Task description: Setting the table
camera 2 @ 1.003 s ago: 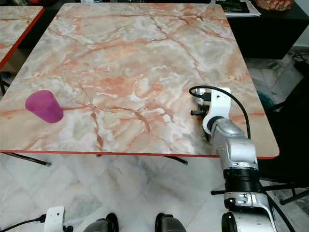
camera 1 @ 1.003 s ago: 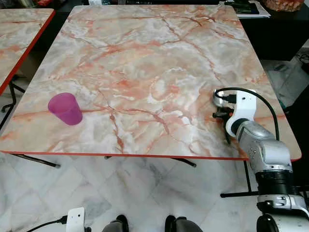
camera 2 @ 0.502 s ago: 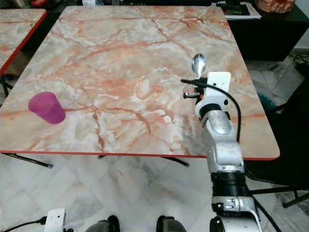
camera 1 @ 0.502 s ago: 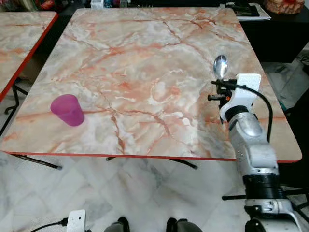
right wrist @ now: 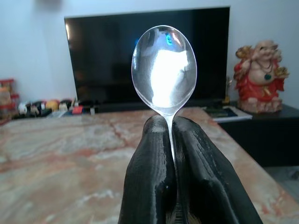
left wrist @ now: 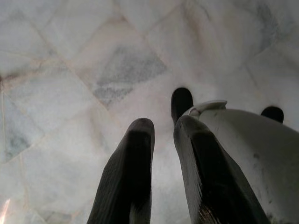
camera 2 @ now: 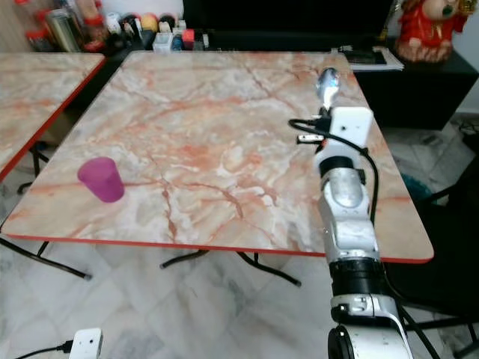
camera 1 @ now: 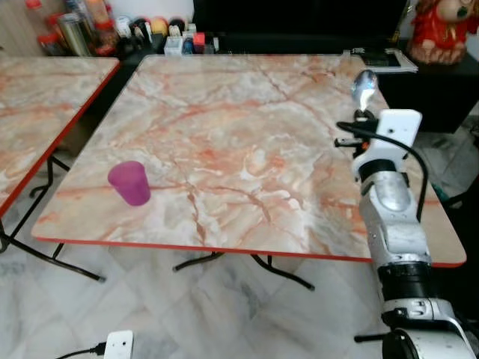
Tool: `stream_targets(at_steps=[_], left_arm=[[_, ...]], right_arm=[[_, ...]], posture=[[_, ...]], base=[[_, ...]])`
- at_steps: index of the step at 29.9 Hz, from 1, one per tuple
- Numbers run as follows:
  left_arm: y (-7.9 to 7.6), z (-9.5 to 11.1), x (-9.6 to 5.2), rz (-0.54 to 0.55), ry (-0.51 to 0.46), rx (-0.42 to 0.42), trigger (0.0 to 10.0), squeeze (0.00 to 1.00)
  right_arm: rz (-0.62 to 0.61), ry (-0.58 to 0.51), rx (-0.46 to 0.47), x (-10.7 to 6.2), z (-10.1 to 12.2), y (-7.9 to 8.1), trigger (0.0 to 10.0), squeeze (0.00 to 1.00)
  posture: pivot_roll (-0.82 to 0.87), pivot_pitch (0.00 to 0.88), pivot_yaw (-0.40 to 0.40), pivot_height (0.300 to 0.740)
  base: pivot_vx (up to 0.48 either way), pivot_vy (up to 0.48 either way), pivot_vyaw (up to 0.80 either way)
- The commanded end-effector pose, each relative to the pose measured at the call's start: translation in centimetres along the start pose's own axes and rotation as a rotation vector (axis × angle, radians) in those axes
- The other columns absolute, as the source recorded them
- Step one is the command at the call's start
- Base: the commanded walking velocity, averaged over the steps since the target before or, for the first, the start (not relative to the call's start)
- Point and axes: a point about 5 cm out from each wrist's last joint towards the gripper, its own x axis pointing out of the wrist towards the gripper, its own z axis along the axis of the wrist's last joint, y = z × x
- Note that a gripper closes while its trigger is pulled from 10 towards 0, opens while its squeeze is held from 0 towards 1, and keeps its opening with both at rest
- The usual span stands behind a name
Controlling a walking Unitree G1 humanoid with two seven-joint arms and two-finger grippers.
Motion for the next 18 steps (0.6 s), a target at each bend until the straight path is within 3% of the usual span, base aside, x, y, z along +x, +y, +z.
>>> stream_targets(at_steps=[1,6,18], left_arm=[[0.0,-0.7,-0.1,0.009,0.017,0.009,10.0,0.0],[0.0,-0.8,-0.1,0.013,0.021,-0.012,10.0,0.0],[0.1,-1.1,-0.2,0.015,0.032,-0.008,10.0,0.0]], right_arm=[[0.007,-0.02,0.002,0.2,0.5,-0.1,10.0,0.0],[-0.007,-0.007,0.028,0.2,0.1,-0.4,10.0,0.0],[-0.009,0.019,0.024,0.0,-0.6,-0.2,10.0,0.0]], posture=[[-0.06,0.0,0.002,0.736],[-0.06,0.0,-0.001,0.736],[-0.05,0.009,-0.006,0.736]], base=[[0.0,0.0,0.0],[0.0,0.0,0.0],[0.0,0.471,0.0]])
